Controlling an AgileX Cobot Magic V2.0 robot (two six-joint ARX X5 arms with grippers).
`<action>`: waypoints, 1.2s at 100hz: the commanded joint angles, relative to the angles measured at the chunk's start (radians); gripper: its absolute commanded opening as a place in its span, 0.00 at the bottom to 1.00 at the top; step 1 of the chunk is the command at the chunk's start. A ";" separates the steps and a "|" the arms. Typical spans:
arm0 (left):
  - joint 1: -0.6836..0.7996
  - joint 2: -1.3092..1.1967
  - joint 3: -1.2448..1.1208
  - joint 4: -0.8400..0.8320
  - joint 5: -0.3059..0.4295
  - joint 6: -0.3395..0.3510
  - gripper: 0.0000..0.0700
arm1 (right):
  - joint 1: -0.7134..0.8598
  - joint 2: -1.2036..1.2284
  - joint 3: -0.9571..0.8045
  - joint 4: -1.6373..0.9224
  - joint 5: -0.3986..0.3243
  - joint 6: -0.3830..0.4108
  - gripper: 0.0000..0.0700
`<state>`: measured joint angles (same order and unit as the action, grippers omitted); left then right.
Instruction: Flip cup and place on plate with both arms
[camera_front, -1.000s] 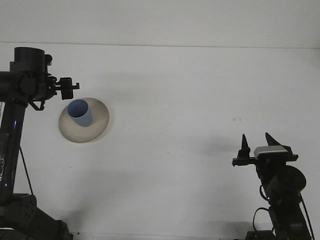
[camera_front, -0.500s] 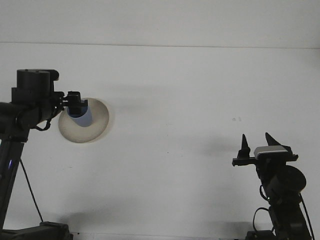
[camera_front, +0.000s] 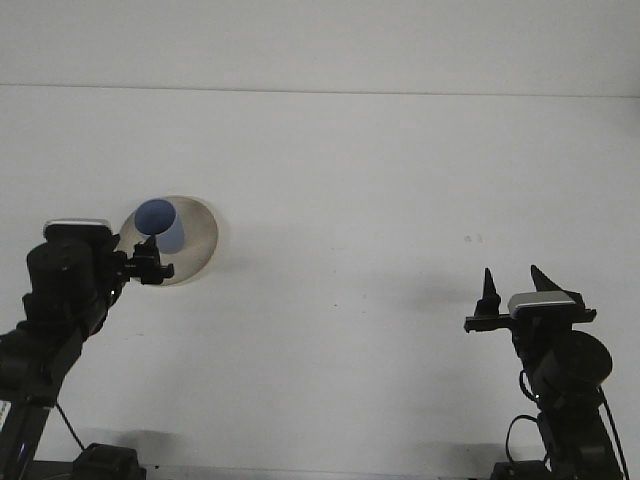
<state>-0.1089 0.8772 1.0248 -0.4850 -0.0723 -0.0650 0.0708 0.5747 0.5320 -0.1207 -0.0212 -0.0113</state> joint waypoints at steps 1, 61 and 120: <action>0.000 -0.050 -0.068 0.069 0.002 0.032 0.55 | 0.002 0.002 0.003 0.015 0.003 -0.004 0.69; 0.000 -0.259 -0.337 0.229 0.001 0.080 0.54 | 0.002 0.002 0.003 0.015 0.003 -0.005 0.69; 0.000 -0.259 -0.337 0.225 0.001 0.080 0.01 | 0.002 0.002 0.003 0.016 0.003 -0.005 0.01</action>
<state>-0.1089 0.6147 0.6762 -0.2691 -0.0727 0.0093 0.0708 0.5747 0.5320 -0.1207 -0.0208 -0.0116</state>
